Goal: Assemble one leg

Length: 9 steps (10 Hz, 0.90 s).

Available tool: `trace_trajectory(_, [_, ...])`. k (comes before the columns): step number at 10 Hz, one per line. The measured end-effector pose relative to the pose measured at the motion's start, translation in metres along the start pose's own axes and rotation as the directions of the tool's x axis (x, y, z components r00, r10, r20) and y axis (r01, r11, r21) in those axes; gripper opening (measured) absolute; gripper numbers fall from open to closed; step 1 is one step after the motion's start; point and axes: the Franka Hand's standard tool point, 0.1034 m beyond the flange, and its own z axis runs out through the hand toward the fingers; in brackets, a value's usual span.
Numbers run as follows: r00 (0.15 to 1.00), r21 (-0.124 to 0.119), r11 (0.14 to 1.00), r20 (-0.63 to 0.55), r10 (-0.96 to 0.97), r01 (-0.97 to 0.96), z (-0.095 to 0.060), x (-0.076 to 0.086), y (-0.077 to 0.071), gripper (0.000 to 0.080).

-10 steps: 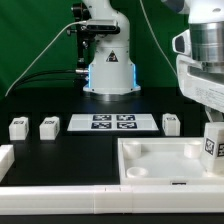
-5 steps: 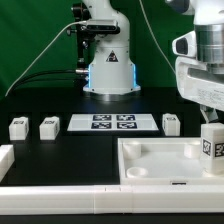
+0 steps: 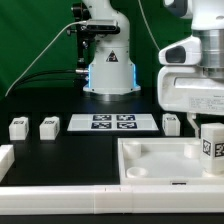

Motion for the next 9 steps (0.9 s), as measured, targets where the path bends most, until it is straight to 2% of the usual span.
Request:
trace_trajectory(2, [0.982, -0.003, 0.982, 0.001, -0.190, 0.190, 0.001, 0.001, 0.005, 0.0649])
trace_trajectory(5, [0.853, -0.008, 0.853, -0.002, -0.521, 0.521, -0.003, 0.007, 0.010, 0.0649])
trace_trajectory(9, [0.840, -0.007, 0.840, -0.011, -0.543, 0.543, -0.009, 0.013, 0.005, 0.0649])
